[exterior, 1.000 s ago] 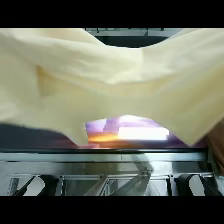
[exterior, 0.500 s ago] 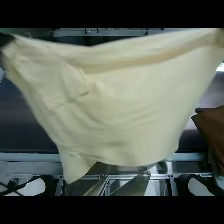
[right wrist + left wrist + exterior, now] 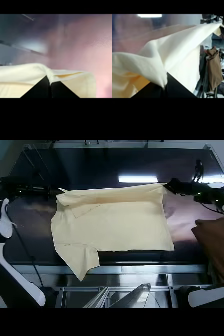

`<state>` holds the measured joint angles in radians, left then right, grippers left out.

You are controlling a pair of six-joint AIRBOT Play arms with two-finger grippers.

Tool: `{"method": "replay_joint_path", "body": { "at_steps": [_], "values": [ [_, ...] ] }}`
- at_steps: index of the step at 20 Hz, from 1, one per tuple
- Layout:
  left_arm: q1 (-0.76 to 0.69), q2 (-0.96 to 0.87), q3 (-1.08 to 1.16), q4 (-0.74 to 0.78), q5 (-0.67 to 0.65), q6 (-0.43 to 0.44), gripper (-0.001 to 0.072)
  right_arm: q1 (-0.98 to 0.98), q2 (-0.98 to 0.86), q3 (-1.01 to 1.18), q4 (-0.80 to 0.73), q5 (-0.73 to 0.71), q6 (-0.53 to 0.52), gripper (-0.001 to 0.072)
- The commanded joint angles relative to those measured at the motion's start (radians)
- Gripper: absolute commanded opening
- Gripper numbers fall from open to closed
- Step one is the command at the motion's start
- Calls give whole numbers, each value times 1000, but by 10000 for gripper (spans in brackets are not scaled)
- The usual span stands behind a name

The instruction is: Fold the shirts.

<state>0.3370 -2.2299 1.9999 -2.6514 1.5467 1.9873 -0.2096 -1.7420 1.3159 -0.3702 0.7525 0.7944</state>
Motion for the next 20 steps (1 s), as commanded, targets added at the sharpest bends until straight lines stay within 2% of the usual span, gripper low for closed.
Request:
{"method": "replay_joint_path", "body": {
  "at_steps": [1, 2, 4, 6, 9, 12, 15, 20],
  "values": [
    [2, -146, 145, 3, -84, -88, 26, 8, -137, 80, 85, -57, -70, 16],
    [10, -127, 103, 3, -136, -88, 26, 8, -150, 93, 87, -56, -69, 15],
    [29, -105, 52, 3, -129, -86, 25, 3, -153, 94, 82, -35, -69, 15],
    [57, -98, 50, 3, -5, -84, 25, -20, -151, 94, 82, 52, -69, 15],
    [72, -94, 49, 4, 179, -87, 25, -66, -151, 93, 48, 257, -61, 15],
    [62, -89, 29, 5, 246, -120, 26, -76, -153, 80, -64, 364, 15, 16],
    [52, -88, -11, 35, 264, -147, 15, -68, -154, 40, -106, 362, 31, 16],
    [48, -87, -26, 89, 210, -149, 8, -61, -155, 26, -109, 325, 28, 18]
  ]
}}
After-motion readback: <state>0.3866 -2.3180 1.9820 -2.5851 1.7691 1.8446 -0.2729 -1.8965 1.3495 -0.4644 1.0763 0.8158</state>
